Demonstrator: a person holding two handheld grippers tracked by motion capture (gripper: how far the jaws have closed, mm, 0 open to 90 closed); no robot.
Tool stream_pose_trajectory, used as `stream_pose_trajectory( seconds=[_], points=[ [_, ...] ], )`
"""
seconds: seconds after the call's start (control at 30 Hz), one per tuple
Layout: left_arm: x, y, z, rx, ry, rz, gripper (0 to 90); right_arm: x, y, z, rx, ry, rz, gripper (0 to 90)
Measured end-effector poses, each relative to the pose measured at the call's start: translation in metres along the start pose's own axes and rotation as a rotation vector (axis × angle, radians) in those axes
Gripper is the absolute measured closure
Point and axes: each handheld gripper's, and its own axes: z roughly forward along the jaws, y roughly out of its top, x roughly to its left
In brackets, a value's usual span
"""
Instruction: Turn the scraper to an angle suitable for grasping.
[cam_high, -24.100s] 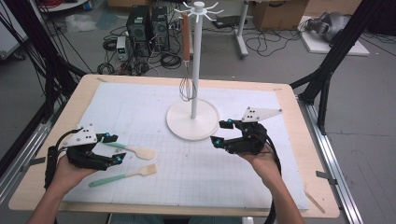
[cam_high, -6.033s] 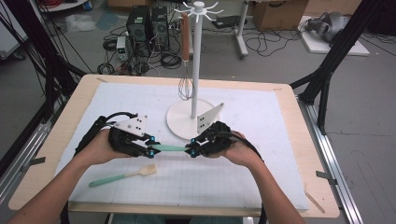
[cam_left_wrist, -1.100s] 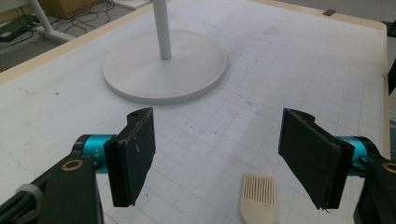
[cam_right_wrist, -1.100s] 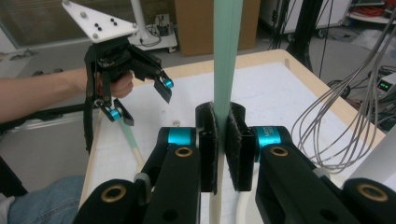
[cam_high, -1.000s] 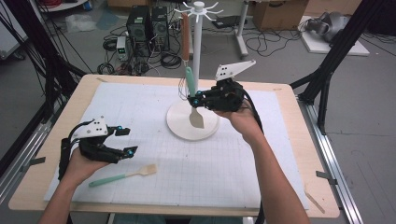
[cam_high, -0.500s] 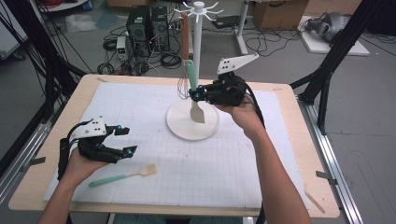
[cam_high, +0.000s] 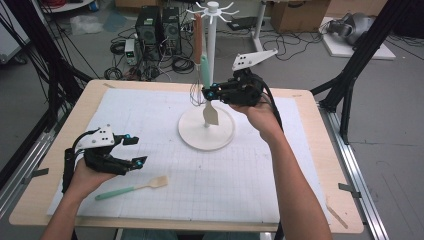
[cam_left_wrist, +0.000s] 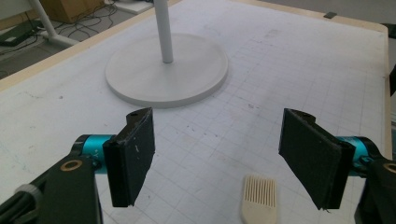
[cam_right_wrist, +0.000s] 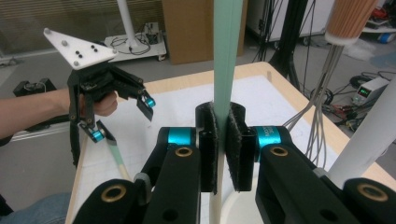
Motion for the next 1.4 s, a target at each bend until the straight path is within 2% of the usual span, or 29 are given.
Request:
stream_pose_trajectory(
  seconds=[0.1, 0.27, 0.37, 0.63, 1.17, 1.33, 1.4],
  points=[
    [0.0, -0.001, 0.0, -0.001, -0.002, -0.006, 27.2, -0.001, 0.002, 0.0, 0.01, -0.023, -0.009, 84.5],
    [0.0, -0.001, 0.001, 0.0, -0.001, -0.007, 27.1, -0.004, 0.004, 0.0, 0.009, -0.023, 0.0, 84.5],
    [0.0, -0.001, 0.001, 0.001, -0.002, -0.001, 27.1, -0.005, 0.007, -0.002, -0.013, -0.019, 0.008, 84.5],
    [-0.001, 0.0, 0.001, 0.009, 0.0, 0.011, 26.9, -0.01, 0.018, -0.004, -0.012, -0.036, -0.001, 84.5],
    [0.001, -0.003, 0.0, 0.006, 0.004, -0.002, 26.9, -0.016, 0.03, -0.011, -0.016, -0.058, 0.002, 84.5],
    [0.002, -0.003, 0.0, 0.009, 0.002, 0.0, 26.9, -0.019, 0.036, -0.015, -0.022, -0.081, 0.011, 84.5],
    [0.002, -0.003, 0.001, 0.002, 0.001, -0.008, 26.9, -0.018, 0.039, -0.016, -0.024, -0.069, 0.016, 84.5]
  ],
)
